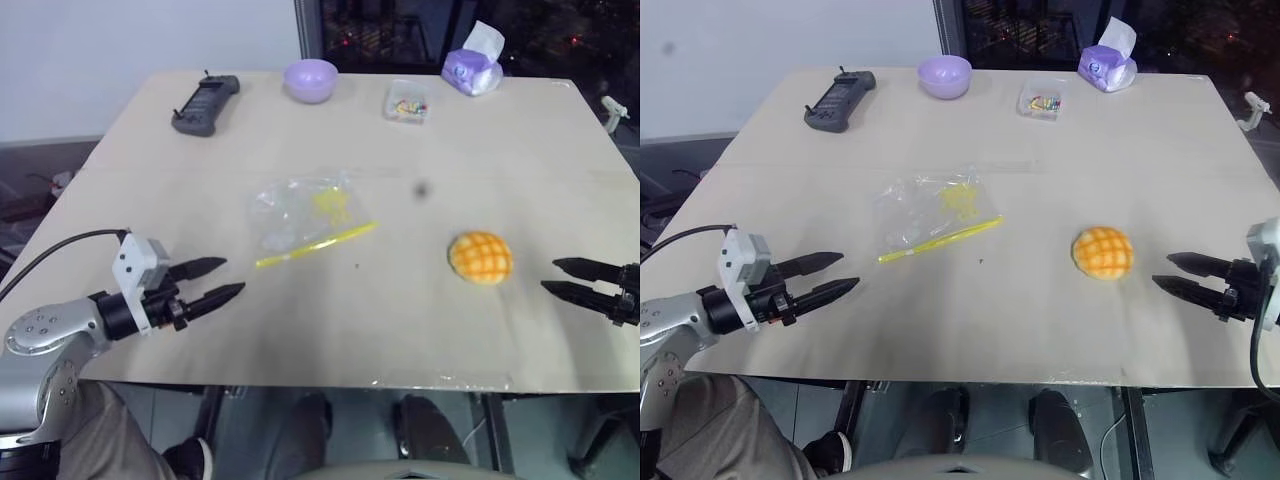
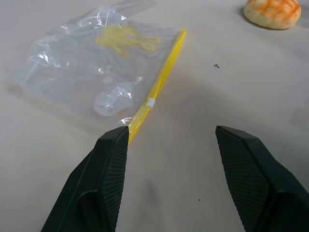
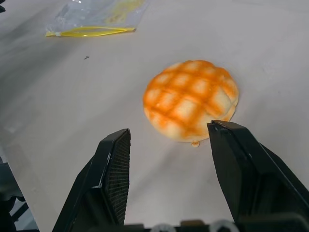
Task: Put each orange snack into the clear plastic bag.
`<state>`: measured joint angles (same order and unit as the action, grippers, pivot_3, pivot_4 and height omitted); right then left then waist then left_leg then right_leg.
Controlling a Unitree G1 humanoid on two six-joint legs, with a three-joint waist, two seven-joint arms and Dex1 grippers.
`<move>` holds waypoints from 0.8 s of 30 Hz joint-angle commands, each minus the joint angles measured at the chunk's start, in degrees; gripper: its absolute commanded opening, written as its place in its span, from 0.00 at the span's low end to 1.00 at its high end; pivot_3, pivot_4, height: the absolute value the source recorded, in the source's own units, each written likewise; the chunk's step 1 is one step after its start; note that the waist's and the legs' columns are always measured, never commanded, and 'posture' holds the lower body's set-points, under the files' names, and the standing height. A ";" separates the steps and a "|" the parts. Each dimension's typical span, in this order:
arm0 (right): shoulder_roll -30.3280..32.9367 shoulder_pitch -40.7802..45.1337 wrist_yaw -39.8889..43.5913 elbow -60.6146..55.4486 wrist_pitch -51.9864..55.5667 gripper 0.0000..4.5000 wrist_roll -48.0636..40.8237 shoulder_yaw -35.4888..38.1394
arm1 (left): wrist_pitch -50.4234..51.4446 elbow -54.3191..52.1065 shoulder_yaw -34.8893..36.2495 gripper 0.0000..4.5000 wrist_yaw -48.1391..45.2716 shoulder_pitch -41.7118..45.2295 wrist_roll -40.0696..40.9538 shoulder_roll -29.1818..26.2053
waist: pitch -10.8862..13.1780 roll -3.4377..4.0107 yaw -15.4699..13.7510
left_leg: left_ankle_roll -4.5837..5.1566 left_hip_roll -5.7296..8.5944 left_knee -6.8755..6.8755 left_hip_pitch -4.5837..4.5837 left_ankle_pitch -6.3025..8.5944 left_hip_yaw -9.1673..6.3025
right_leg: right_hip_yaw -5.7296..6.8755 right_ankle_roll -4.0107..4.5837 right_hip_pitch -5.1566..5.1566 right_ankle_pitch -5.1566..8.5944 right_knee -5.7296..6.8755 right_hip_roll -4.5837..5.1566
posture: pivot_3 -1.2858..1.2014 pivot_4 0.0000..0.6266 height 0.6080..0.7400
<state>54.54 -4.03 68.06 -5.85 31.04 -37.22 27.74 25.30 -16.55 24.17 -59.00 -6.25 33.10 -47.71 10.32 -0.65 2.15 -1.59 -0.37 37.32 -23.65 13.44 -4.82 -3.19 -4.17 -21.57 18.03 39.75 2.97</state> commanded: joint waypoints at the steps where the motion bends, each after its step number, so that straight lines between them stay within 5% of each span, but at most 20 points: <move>1: -0.05 0.12 -0.39 -1.84 -0.22 0.61 -0.90 1.64 | -0.82 0.07 0.62 0.67 -0.03 0.63 0.21 -0.41 | 0.00 0.00 0.00 | 0.00 0.00 0.00 0.00 0.00 0.00 | 0.00 0.00 0.00 0.00 0.00 0.00 | 0.52 0.24 1.00; 15: -0.81 5.79 -5.18 -6.37 3.93 0.61 -3.68 -1.67 | 9.88 4.77 -3.48 0.67 7.94 10.10 2.52 2.64 | 0.01 -0.01 0.04 | 0.00 0.01 0.01 -0.01 0.00 -0.03 | 0.02 -0.01 -0.01 0.00 0.01 0.00 | 0.52 0.24 1.00; 16: -0.65 6.08 -5.04 -7.36 5.38 0.61 -5.15 -1.52 | 10.38 5.16 -3.66 0.73 8.07 10.78 2.68 2.86 | 0.01 -0.01 0.04 | 0.00 0.01 0.00 -0.02 0.00 -0.03 | 0.02 0.00 -0.02 0.00 0.01 0.00 | 0.52 0.24 1.00; 19: 0.08 6.25 -4.76 -10.70 7.70 0.80 -7.31 -1.78 | 14.29 8.02 -3.73 0.95 8.15 13.19 4.83 3.11 | 0.01 -0.01 0.02 | 0.00 0.01 0.00 -0.03 0.00 -0.05 | 0.04 0.00 -0.02 0.00 0.00 0.00 | 0.52 0.24 1.00; 21: 0.21 6.57 -4.96 -12.24 8.66 0.99 -8.17 -2.04 | 18.13 11.11 -3.70 1.00 8.94 15.20 6.26 3.36 | 0.00 -0.01 0.02 | 0.00 0.01 0.01 -0.03 0.00 -0.07 | 0.06 0.00 -0.01 0.00 0.01 -0.01 | 0.52 0.24 1.00; 24: 0.03 8.33 -5.40 -14.53 10.03 0.99 -10.14 -2.93 | 27.80 16.83 -4.58 1.00 9.54 19.36 9.62 3.21 | 0.01 -0.01 0.04 | 0.00 0.02 0.01 -0.02 0.00 -0.07 | 0.06 -0.01 -0.01 0.00 0.02 -0.01 | 0.52 0.24 1.00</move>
<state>53.93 2.88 63.03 -17.84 40.53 -45.29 24.31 48.31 -1.68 19.59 -49.79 11.26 40.32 -44.20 10.33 -0.66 2.19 -1.59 -0.34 37.33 -23.69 13.44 -4.89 -3.13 -4.18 -21.59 18.03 39.78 2.96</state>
